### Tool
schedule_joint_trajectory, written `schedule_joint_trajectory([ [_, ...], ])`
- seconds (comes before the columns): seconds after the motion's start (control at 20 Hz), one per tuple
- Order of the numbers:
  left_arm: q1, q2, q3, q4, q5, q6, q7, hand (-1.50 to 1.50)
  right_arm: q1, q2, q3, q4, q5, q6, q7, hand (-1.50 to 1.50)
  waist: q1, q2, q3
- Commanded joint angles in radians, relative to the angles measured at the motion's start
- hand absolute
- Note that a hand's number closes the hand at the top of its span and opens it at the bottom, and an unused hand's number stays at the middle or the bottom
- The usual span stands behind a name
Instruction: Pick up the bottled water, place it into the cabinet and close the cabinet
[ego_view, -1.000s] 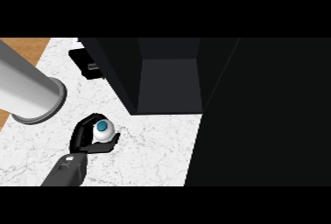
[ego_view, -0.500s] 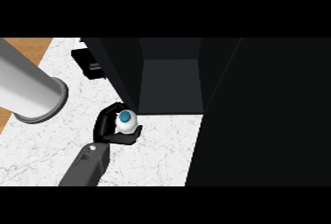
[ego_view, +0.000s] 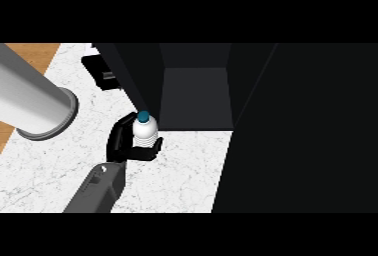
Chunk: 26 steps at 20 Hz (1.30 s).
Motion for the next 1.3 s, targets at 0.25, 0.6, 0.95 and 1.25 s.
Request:
schedule_joint_trajectory([
  [0.25,-0.143,-0.054,-0.128,-0.152,0.07,0.154,0.098,1.5,0.047,-0.044,0.012,-0.081,0.023,0.001,-0.008,-1.5,-0.042,-0.009,-0.001],
  [0.6,-0.163,-0.054,-0.182,-0.191,0.077,0.267,0.211,1.5,0.045,-0.057,-0.011,-0.074,-0.018,-0.001,-0.013,-1.5,-0.044,-0.005,0.0],
  [0.95,-0.212,-0.053,-0.176,-0.191,0.109,0.365,0.301,1.5,0.055,-0.069,-0.001,-0.065,-0.026,0.004,-0.045,-1.5,-0.072,0.0,-0.001],
  [1.25,-0.218,-0.053,-0.175,-0.13,0.107,0.45,0.276,1.5,0.043,-0.043,0.02,-0.047,-0.034,-0.008,-0.067,-1.5,-0.074,0.009,-0.003],
])
